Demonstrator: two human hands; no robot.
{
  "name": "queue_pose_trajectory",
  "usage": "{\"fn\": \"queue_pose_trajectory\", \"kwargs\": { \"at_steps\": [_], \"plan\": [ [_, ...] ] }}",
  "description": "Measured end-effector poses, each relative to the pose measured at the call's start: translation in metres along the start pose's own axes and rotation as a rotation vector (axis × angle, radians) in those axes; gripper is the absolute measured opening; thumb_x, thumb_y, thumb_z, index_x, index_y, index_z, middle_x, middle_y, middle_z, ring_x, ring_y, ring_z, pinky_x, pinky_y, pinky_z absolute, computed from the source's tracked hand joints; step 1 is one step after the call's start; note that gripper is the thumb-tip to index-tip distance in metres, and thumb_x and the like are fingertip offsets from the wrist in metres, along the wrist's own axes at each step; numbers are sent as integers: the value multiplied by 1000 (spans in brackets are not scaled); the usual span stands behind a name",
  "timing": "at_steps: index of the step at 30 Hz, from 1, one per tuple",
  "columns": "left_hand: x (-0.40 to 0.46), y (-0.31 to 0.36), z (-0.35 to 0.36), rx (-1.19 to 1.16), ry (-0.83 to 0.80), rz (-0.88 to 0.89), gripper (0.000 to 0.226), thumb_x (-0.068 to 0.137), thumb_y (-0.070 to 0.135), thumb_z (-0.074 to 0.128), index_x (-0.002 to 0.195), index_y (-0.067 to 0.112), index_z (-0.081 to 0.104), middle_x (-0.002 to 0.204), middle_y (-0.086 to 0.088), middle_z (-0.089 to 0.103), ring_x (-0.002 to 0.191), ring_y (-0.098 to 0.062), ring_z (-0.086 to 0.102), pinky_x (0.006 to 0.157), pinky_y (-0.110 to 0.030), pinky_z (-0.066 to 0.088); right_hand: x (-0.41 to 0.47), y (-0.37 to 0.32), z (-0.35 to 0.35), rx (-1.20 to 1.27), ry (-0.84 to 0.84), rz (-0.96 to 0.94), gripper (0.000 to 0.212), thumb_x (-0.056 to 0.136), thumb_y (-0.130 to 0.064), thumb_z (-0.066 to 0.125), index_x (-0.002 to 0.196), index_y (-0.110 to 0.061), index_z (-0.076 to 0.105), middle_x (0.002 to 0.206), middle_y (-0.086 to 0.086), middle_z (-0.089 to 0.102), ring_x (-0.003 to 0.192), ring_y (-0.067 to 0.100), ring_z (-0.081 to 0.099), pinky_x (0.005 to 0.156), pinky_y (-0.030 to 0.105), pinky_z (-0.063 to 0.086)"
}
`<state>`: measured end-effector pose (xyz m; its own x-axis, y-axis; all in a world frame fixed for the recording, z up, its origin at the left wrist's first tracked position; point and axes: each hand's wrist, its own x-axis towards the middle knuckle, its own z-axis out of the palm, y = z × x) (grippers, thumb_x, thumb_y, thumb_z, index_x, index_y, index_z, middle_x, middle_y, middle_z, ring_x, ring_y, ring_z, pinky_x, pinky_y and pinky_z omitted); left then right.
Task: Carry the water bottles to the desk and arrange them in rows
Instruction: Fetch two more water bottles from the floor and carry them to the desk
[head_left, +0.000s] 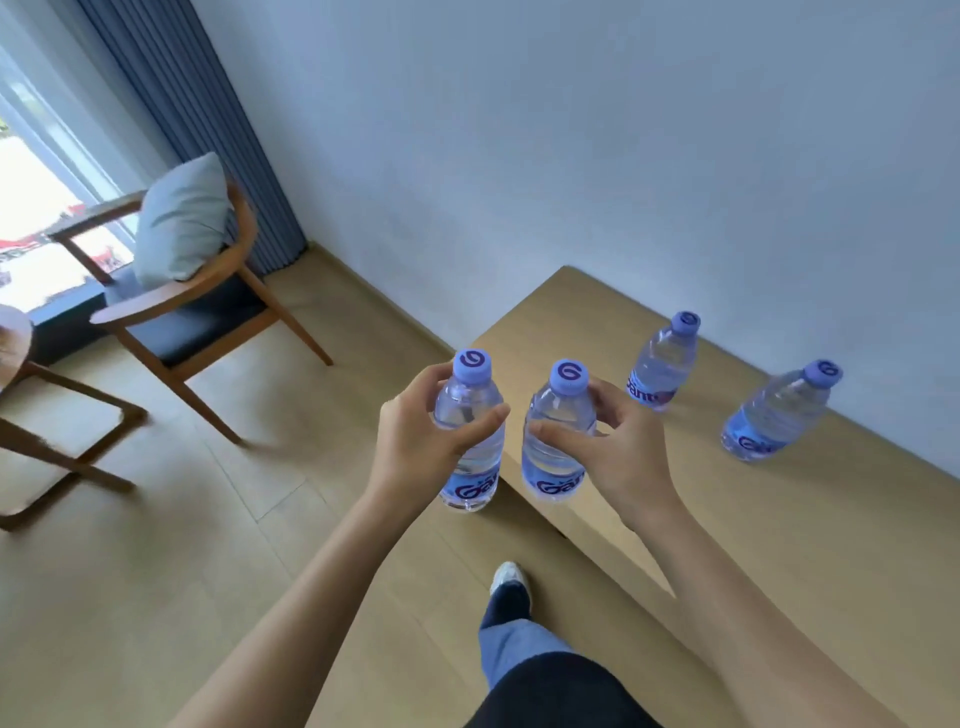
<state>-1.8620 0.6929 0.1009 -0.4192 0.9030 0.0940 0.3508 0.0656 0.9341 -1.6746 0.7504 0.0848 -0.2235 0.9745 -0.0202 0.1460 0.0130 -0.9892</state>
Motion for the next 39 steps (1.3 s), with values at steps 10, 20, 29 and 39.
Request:
{"fn": "queue_pose_trajectory", "kwargs": {
  "at_steps": [10,20,29,39],
  "plan": [
    [147,-30,41,45,-93,-56,44,63,44,85,99,35,60,89,24,69,83,1,67,65,-13,52,139,17,12,-46,130,89,41,67,-14,89,101,-23,68,95,-10,72,87,-1,66,73,11,49],
    [217,-68,94,52,-201,-153,39,61,45,85,81,42,52,77,32,61,70,10,58,55,-4,41,206,54,0,-129,364,259,47,65,-16,90,99,-24,58,93,-19,64,82,-18,57,66,2,39],
    [246,-78,117,78,-299,-201,43,57,54,82,84,41,50,86,32,62,79,8,60,60,-6,44,219,72,6,-149,444,343,53,66,-12,89,96,-23,47,93,-16,59,79,-16,56,64,1,39],
    [242,-91,113,217,-409,-104,43,71,47,80,96,38,47,101,12,56,92,8,54,68,-9,45,223,73,5,-214,333,352,51,70,-8,84,104,-14,46,113,9,53,97,20,56,70,11,39]
  ]
}}
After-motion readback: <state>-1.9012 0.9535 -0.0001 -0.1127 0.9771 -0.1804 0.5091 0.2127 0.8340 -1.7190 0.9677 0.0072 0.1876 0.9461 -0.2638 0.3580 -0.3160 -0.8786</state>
